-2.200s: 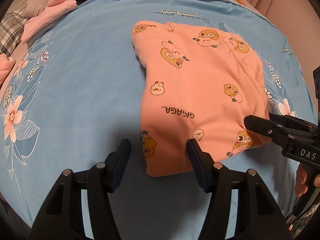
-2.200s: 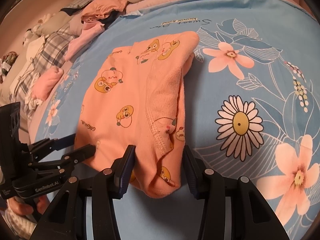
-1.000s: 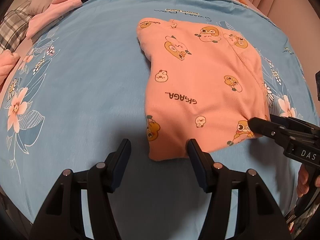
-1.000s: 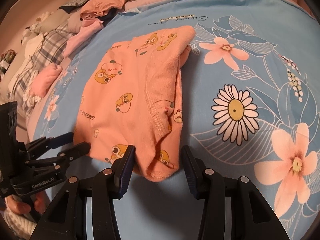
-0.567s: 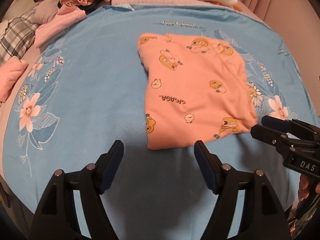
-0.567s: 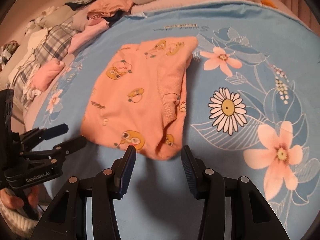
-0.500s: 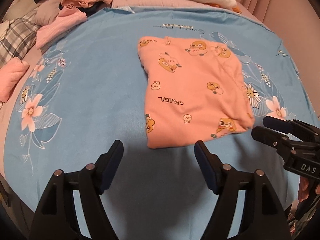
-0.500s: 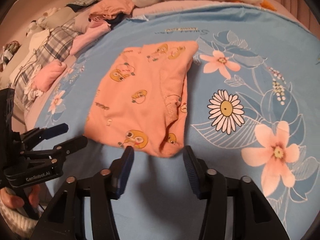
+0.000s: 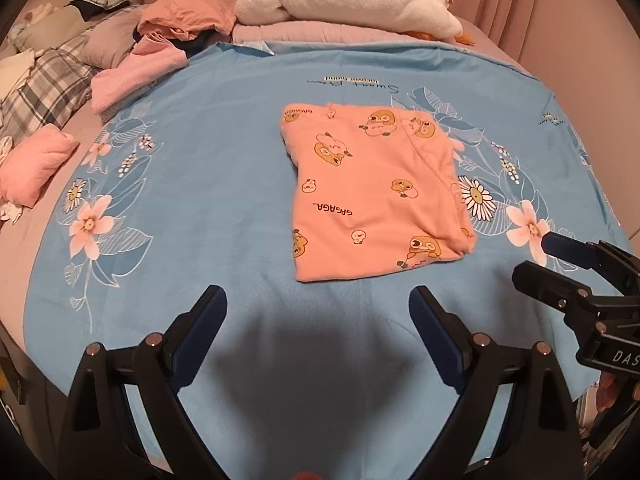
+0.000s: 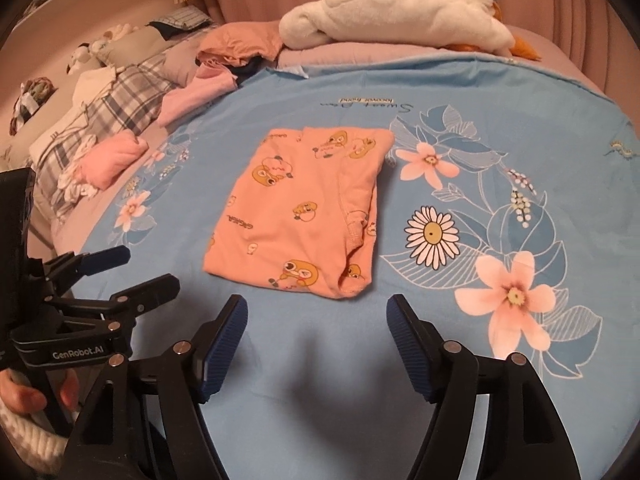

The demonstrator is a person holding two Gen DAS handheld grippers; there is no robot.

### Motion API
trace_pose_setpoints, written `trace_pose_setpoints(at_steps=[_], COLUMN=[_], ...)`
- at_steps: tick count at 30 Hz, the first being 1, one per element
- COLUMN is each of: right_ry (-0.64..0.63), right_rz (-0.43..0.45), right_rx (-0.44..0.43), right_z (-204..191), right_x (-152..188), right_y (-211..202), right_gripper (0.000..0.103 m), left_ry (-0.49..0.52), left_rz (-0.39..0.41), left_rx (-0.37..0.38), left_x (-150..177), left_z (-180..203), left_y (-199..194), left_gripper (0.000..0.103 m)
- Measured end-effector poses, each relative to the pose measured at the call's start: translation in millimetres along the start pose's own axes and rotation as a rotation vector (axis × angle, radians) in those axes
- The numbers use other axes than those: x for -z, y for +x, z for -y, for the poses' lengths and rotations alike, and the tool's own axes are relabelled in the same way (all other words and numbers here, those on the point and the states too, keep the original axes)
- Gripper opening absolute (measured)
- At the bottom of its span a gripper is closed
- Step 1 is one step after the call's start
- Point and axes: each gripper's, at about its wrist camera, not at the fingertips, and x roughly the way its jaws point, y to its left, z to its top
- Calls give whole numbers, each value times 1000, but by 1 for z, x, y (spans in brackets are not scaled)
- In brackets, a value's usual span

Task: Fold small clothes
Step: 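Open both tools and lift them away from the folded shirt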

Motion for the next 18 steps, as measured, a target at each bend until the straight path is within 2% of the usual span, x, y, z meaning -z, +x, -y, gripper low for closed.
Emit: trace_pose_setpoints(at_steps=[4,14,18], right_ry=[-13,-34,-34], right_rz=[18,72,94], right_rx=[6,27,26], right_z=[-7,-14,-14], right_x=[3,7,7], right_y=[-8,-26,-32], right_gripper=[77,80,82], left_ry=[0,3,-4], left_rz=[24,67,78], left_rx=[-30,-81,-69], left_x=[2,5,5], left_z=[0,2,2], left_y=[-12,-30,-37], left_gripper=[102,102,102])
